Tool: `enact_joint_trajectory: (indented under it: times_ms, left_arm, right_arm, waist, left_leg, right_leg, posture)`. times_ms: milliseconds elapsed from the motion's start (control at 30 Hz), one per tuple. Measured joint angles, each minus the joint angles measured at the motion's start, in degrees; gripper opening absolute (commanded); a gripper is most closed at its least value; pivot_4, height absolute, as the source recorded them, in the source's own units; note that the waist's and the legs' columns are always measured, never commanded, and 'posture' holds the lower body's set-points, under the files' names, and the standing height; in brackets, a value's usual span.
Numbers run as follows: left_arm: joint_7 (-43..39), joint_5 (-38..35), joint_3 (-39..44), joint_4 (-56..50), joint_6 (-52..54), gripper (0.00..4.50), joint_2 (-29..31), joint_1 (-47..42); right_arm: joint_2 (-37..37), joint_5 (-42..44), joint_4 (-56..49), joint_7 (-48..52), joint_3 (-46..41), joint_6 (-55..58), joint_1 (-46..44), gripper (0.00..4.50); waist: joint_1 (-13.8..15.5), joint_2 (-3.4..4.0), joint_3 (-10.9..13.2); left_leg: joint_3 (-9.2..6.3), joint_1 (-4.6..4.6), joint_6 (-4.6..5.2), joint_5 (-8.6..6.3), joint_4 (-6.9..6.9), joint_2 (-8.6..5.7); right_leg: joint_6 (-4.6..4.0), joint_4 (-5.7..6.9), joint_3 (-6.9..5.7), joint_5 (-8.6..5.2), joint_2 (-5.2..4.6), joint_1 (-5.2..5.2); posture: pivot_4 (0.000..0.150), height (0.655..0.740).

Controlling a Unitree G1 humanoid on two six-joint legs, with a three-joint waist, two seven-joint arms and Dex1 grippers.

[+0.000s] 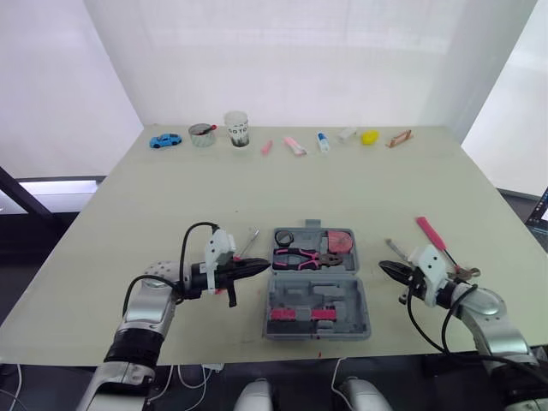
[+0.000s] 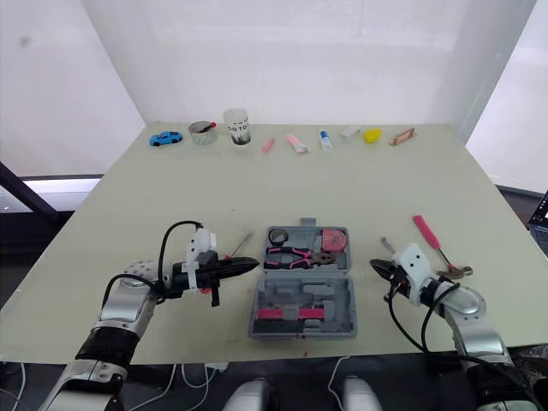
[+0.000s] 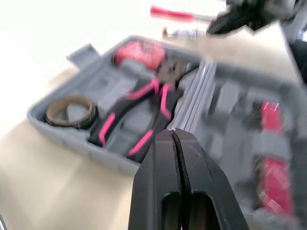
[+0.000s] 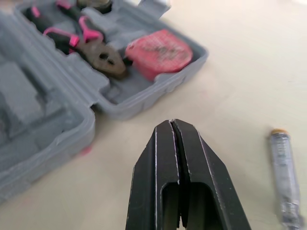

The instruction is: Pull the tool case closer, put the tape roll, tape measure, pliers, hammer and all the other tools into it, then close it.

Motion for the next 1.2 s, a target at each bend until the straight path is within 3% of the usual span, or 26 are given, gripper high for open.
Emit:
enact_joint_trajectory:
  times_ms: [100, 133, 233, 300, 333, 467, 500, 700, 1000, 1200]
  left_arm:
    - [1.8, -3.7, 4.5, -3.5, 2.2, 0.04, 0.9, 2.4]
    - [2.0, -4.2, 5.3, -3.9, 2.4, 0.27, 0.9, 2.9]
    - [4.5, -6.3, 9.6, -5.8, 2.8, 1.32, 1.8, 7.8]
    - [6.0, -6.9, 12.2, -6.4, 2.8, 2.19, 2.2, 10.9]
    - [7.1, -7.5, 13.4, -6.9, 2.9, 2.91, 2.3, 12.7]
    - [9.9, -8.5, 17.9, -7.5, 2.5, 4.5, 2.5, 17.3]
    - [10.5, -8.5, 19.0, -7.4, 2.1, 4.5, 2.7, 18.5]
    - [14.2, -8.8, 24.0, -8.4, 1.0, 4.5, 2.4, 25.8]
    - [21.1, -10.8, 27.7, -15.6, 0.6, 4.5, -2.9, 36.3]
    - [22.4, -11.0, 28.2, -16.7, 0.6, 4.5, -3.0, 37.5]
  right_arm:
    - [0.4, 2.9, -3.6, -2.0, -3.3, 0.6, 2.6, 0.0]
    - [0.4, 3.4, -4.2, -2.2, -4.0, 0.7, 3.1, 0.0]
    - [0.4, 5.9, -7.8, -3.5, -7.3, 1.3, 7.2, 0.81]
    - [0.4, 6.9, -9.3, -4.2, -8.8, 1.2, 9.8, 1.67]
    - [0.5, 7.3, -9.8, -4.6, -9.8, 1.1, 11.3, 2.39]
    - [1.5, 9.3, -11.5, -6.4, -13.9, 0.8, 16.0, 4.19]
    - [2.0, 10.0, -12.3, -7.0, -15.1, 0.7, 17.3, 4.44]
    - [3.7, 12.2, -15.2, -9.6, -22.2, -1.1, 26.4, 4.44]
    - [7.7, 13.1, -15.3, -11.4, -28.4, -5.3, 36.7, 4.44]
    - [9.8, 13.1, -15.0, -11.6, -28.9, -7.7, 41.3, 4.44]
  waist:
    - [0.0, 0.0, 0.0]
    - [0.0, 0.01, 0.0]
    - [0.0, 0.0, 0.0]
    - [0.0, 0.01, 0.0]
    - [0.0, 0.01, 0.0]
    - [0.1, 0.01, 0.0]
    - [0.1, 0.01, 0.0]
    - [0.1, 0.03, 0.0]
    - [0.1, 0.04, 0.0]
    - [0.1, 0.11, 0.0]
  left_leg:
    - [0.01, 0.01, 0.0, 0.0, 0.0, 0.01]
    - [0.01, 0.02, 0.0, 0.0, -0.01, 0.01]
    - [0.02, 0.02, 0.0, -0.01, -0.05, 0.02]
    - [0.02, 0.02, 0.0, -0.01, -0.06, 0.02]
    - [0.02, 0.02, -0.01, -0.01, -0.06, 0.02]
    - [0.03, 0.05, -0.01, -0.01, -0.03, 0.03]
    - [0.02, 0.07, -0.01, -0.01, -0.03, 0.03]
    - [-0.01, 0.09, -0.02, -0.01, -0.05, 0.02]
    - [-0.02, 0.11, -0.04, -0.03, -0.11, 0.11]
    - [-0.07, 0.1, -0.3, -0.19, -0.12, 0.14]
  right_leg:
    - [0.0, -0.01, 0.01, 0.0, -0.01, 0.0]
    - [0.0, -0.01, 0.01, -0.01, -0.02, 0.01]
    - [-0.01, -0.05, 0.01, -0.01, -0.02, 0.0]
    - [-0.02, -0.05, 0.01, -0.02, -0.03, 0.0]
    - [-0.2, -0.05, 0.0, -0.12, -0.05, 0.0]
    - [-0.22, -0.04, 0.0, -0.15, -0.1, 0.01]
    - [-0.22, -0.04, 0.0, -0.16, -0.12, 0.01]
    - [-0.18, -0.07, 0.03, -0.18, -0.33, -0.02]
    - [0.02, -0.11, 0.04, -0.31, -0.58, -0.07]
    - [0.03, -0.13, 0.01, -0.33, -0.9, -0.15]
  posture:
    - [0.15, 0.74]
    - [0.15, 0.74]
    - [0.15, 0.74]
    - [0.15, 0.74]
    - [0.15, 0.74]
    - [0.15, 0.74]
    - [0.15, 0.74]
    - [0.15, 0.74]
    - [0.15, 0.74]
    - [0.15, 0.74]
